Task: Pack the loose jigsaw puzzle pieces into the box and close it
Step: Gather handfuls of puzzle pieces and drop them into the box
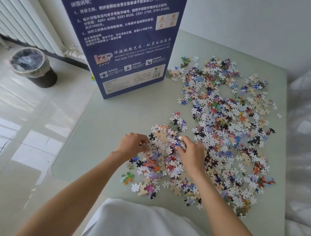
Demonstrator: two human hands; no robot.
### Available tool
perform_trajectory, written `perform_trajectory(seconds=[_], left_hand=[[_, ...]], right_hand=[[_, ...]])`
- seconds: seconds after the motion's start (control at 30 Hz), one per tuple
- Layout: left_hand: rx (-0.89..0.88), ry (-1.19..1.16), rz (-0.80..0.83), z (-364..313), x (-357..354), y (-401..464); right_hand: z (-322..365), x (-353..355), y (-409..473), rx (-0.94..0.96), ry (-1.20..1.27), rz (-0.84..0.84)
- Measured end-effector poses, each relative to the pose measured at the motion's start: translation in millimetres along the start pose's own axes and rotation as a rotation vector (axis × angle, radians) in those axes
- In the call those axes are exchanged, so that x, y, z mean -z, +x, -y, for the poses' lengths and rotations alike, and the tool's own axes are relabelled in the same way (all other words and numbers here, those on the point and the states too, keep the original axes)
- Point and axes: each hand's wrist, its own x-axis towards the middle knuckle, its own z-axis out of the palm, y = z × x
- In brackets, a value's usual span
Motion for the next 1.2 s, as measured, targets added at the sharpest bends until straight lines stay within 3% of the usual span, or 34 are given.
perform_trajectory(seconds=[0.17,0.37,0.53,0.67,0.9,1.2], left_hand=[[0.000,-0.188,-0.213,-12,28,-12],[-0.212,-0.287,-0.585,-72,129,-23],[-0.527,-0.131,-0.937,-130,256,-30],[-0.625,-0.003,-1.132,-149,326,-15],[-0.567,0.363,-1.063,-121,346,17],[-0.290,0.361,-0.917,-106,342,25]], right_hand=[[6,21,11,-0.097,0.149,0.083],[16,72,46,-0.215,0.556,0.185],[56,140,78,-0.089,0.784,0.159],[96,192,104,0.083,0.839,0.052],[162,254,155,0.417,0.760,-0.067],[235,277,202,0.866,0.107,-0.382]])
